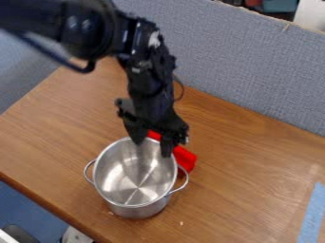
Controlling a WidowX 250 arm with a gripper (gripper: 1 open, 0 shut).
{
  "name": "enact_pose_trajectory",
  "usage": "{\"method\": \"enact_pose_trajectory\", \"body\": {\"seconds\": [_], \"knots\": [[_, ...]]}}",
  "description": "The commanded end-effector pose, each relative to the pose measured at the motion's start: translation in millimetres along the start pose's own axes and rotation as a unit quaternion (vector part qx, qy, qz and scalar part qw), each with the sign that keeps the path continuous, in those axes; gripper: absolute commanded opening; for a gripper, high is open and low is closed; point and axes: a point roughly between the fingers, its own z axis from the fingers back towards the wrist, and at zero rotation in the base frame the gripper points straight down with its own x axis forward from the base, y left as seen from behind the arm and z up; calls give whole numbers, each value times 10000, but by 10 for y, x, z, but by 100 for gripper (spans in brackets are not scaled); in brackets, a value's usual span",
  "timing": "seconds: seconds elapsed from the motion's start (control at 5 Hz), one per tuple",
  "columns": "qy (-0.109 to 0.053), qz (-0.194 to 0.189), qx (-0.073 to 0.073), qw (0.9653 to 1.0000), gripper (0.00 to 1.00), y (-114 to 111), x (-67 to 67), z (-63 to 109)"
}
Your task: Move the red object from the metal pot to the table
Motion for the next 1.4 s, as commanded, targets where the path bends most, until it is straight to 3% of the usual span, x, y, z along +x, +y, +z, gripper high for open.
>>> {"method": "enact_pose_trajectory", "body": {"seconds": [0.0,0.2,0.4,0.6,0.8,1.0,1.2], "knots": [[-103,-312,-28,9995,100,-98,-129,89],[-47,-691,68,9976,100,-194,-246,67],[12,-910,10,9959,100,-365,-353,85],[239,-1072,-45,9939,100,-508,-484,41],[515,-978,-104,9938,100,-593,-409,-423],[642,-813,-160,9945,0,-661,-271,-826],[548,-609,-116,9966,0,-671,-195,-1003]]}}
